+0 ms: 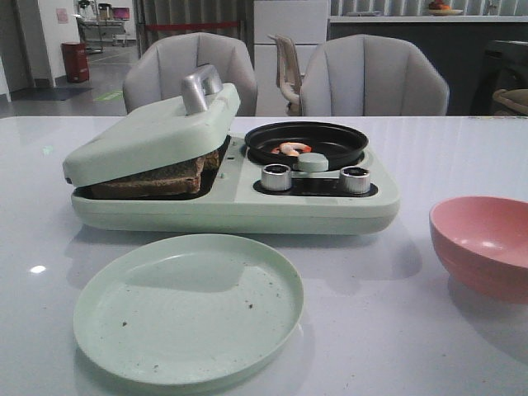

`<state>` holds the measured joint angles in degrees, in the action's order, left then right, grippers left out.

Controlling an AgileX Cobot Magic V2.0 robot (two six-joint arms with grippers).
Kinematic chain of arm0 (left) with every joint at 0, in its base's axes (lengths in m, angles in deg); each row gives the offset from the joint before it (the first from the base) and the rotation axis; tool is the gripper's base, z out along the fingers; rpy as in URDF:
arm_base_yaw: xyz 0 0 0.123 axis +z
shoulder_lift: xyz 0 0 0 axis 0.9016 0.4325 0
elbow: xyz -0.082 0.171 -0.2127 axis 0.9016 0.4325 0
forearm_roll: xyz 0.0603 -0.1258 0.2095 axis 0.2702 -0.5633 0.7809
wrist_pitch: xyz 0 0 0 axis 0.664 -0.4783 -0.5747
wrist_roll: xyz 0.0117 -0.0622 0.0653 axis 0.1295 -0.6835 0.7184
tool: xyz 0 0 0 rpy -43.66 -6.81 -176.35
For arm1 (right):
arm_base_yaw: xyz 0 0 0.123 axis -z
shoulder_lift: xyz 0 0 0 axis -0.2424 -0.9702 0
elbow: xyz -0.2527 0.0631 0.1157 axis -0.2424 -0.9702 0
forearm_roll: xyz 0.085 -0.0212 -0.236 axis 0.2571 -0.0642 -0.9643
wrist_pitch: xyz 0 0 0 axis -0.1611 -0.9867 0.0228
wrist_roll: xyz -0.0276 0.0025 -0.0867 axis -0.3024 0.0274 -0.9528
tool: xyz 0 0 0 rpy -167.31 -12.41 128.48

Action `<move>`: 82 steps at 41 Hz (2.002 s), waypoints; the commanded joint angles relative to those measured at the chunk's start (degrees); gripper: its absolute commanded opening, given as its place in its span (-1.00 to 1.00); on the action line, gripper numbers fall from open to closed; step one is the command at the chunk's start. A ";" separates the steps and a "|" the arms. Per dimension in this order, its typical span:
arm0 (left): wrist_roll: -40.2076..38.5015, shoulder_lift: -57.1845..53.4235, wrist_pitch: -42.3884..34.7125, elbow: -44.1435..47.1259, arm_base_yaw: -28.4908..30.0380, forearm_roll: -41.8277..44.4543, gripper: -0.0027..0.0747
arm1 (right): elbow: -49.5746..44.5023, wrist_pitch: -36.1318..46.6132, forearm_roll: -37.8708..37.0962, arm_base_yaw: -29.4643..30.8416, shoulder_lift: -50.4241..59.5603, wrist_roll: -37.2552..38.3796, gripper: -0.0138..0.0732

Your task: Make breakfast with bread and shrimp

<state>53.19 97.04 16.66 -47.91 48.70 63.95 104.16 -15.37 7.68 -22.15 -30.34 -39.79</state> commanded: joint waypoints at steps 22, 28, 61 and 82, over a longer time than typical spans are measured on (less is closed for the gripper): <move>-0.39 -32.59 -33.66 37.28 8.12 -5.50 -0.67 | 1.41 2.86 0.01 0.07 0.38 -0.08 -0.60; -0.39 -37.22 -32.68 38.70 8.12 -5.26 -0.67 | 1.41 2.86 0.01 0.07 0.38 -0.08 -0.60; -0.39 -42.55 -29.89 38.70 9.95 -4.75 -0.67 | 1.41 2.82 0.01 0.07 0.38 -0.08 -0.60; -0.39 -42.55 -29.89 38.70 9.95 -4.75 -0.67 | 1.41 2.82 0.01 0.07 0.38 -0.08 -0.60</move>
<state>53.19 55.85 -8.67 -9.68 58.50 59.25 104.16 -15.48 7.68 -22.15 -30.34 -39.70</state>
